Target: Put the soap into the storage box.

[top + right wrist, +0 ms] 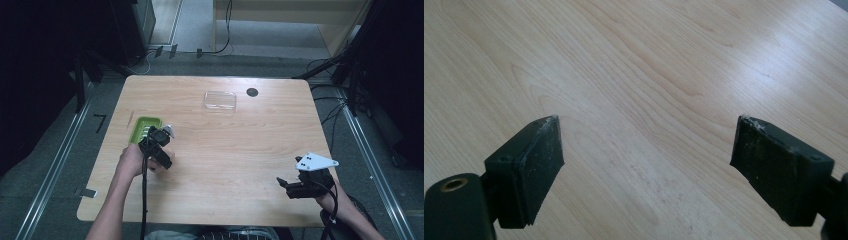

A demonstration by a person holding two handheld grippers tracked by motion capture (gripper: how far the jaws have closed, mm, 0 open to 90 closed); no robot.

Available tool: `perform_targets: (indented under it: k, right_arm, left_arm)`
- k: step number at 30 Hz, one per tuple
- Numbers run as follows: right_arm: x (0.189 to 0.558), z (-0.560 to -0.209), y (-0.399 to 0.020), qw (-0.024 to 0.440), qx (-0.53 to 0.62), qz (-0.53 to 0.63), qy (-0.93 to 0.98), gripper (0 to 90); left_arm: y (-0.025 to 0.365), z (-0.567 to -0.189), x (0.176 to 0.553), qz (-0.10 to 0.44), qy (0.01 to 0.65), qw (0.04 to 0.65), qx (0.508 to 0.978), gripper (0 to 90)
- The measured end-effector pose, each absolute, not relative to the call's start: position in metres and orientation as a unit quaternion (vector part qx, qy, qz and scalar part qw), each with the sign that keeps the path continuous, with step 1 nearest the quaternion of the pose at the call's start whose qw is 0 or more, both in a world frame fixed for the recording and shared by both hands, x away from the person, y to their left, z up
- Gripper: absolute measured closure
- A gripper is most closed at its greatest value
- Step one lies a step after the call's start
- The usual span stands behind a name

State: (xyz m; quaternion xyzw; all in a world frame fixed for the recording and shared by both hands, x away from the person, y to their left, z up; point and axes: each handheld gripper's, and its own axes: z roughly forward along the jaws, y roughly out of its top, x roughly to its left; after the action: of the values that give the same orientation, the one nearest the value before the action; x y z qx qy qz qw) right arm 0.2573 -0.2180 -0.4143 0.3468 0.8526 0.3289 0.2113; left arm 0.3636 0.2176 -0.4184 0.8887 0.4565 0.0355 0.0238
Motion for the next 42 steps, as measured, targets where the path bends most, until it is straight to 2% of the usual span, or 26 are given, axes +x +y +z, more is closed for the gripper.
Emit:
perform_targets:
  k: [42]
  right_arm:
    - [0.258,-0.414,-0.217,0.209,0.35,0.328,0.852,13.4]
  left_arm:
    - [0.231,-0.403,0.394,0.058,0.485,0.058,0.87,34.1]
